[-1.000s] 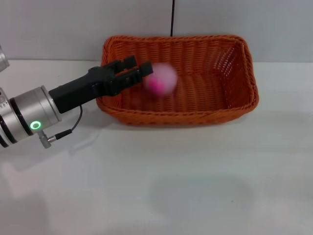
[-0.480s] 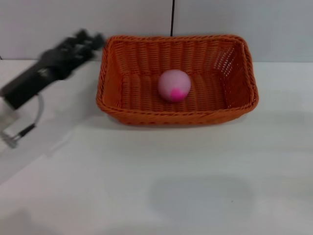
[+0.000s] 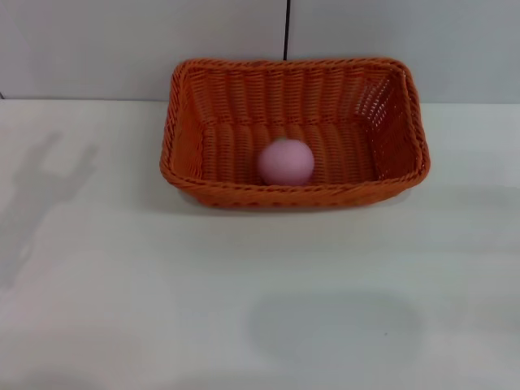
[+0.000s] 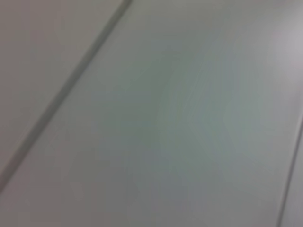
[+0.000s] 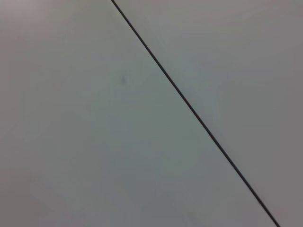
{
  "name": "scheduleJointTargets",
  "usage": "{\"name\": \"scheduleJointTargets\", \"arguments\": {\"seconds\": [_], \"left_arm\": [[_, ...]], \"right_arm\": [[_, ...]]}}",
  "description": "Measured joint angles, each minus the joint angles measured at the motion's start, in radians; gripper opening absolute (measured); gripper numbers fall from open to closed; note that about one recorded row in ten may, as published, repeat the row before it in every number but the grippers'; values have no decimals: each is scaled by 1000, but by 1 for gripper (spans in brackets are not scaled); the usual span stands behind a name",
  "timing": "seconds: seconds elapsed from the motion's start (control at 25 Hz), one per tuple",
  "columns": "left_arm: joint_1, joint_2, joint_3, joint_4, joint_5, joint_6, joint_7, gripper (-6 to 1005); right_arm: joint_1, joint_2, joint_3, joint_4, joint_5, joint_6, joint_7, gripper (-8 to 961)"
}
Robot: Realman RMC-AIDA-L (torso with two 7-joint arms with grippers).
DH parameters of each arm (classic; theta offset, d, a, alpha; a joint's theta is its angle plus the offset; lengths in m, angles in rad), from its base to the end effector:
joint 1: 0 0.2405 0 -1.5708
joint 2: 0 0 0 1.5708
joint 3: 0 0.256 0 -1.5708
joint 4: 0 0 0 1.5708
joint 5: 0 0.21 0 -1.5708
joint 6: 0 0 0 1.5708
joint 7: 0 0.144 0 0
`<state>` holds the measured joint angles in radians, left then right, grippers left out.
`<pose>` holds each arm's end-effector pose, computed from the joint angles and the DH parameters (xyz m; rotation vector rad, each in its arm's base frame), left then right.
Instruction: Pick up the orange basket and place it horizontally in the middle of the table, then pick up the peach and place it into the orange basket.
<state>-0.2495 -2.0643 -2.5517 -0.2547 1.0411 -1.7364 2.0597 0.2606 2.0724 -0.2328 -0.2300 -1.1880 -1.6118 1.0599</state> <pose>-0.3288 0.2557 0.0675 -1.6020 -0.6775 -1.4804 0.3659 0.2556 0.0851 -1.3406 0.7553 1.3436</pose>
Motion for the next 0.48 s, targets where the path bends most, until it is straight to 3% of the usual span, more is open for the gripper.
{"name": "scheduleJointTargets", "arguments": {"seconds": [0.2, 0.48], "left_arm": [[36, -1, -66, 23, -34, -58, 104, 859], [30, -4, -112, 82, -46, -112, 266, 859]], "right_arm": [[-6, 1, 20, 7, 2, 24, -1, 545], [-16, 2, 29, 11, 3, 27, -2, 545]]}}
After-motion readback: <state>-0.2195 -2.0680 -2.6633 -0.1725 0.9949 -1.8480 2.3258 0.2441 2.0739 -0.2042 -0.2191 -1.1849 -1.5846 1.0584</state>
